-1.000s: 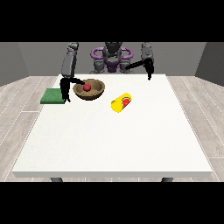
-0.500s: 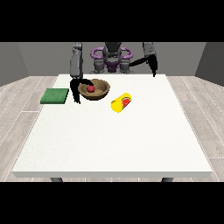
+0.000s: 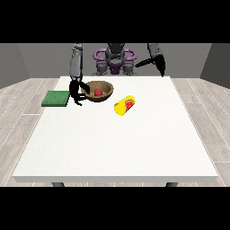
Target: Pick the cup and pour the ball into the bowl, then pick the bowl and place it on the pad
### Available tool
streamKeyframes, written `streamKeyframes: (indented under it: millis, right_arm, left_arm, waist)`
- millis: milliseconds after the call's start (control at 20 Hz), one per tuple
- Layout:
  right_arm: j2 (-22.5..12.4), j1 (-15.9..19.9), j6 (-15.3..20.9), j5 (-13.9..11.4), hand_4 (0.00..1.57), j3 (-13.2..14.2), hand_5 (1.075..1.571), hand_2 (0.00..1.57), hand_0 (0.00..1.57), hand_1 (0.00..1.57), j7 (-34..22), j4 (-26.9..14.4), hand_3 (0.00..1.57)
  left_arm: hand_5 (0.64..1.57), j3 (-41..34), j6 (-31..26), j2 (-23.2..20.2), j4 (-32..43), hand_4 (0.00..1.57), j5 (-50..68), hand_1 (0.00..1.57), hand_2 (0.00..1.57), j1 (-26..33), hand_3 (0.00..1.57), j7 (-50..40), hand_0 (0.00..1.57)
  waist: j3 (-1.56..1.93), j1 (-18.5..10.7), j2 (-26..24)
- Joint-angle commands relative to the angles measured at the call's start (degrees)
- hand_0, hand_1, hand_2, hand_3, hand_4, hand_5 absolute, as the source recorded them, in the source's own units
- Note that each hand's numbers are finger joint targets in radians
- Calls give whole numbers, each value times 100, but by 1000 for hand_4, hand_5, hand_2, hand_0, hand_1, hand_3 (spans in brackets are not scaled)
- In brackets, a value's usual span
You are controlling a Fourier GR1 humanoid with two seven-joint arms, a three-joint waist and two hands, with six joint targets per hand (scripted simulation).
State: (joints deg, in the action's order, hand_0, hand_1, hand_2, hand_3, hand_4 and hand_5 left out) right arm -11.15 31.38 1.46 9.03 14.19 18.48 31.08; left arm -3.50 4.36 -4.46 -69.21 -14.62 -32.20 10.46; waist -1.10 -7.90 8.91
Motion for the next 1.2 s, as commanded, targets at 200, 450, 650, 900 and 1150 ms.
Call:
streamKeyframes:
  millis: [200,450,650,900,1150]
  right_arm:
    - [-77,208,385,-340,1028,-491,1554,1571,1571,1571,-1820,233,1571]
    - [-234,386,-53,-34,1048,-363,1553,1571,1571,1571,-2446,562,1571]
    - [-742,432,-348,79,1060,-177,1562,1571,1571,1571,-2418,715,1571]
    - [-1391,240,-864,574,1067,503,1557,1571,1571,1571,-1904,342,1571]
    - [-1961,531,-1370,860,1062,828,1562,1571,1571,1571,-1919,99,1571]
  left_arm:
    - [1570,-549,-202,-445,735,0,302,0,0,816,0,582,0]
    - [1570,-518,106,-350,775,0,218,0,0,580,0,444,0]
    - [1570,-667,176,-434,882,0,310,0,0,435,0,630,0]
    - [1568,-467,59,-373,445,0,315,0,0,456,0,637,0]
    - [1565,-346,441,-232,356,0,103,0,0,87,0,710,0]
  waist:
    - [103,599,-844]
    - [109,767,-766]
    - [110,876,-463]
    - [113,559,-51]
    - [114,584,510]
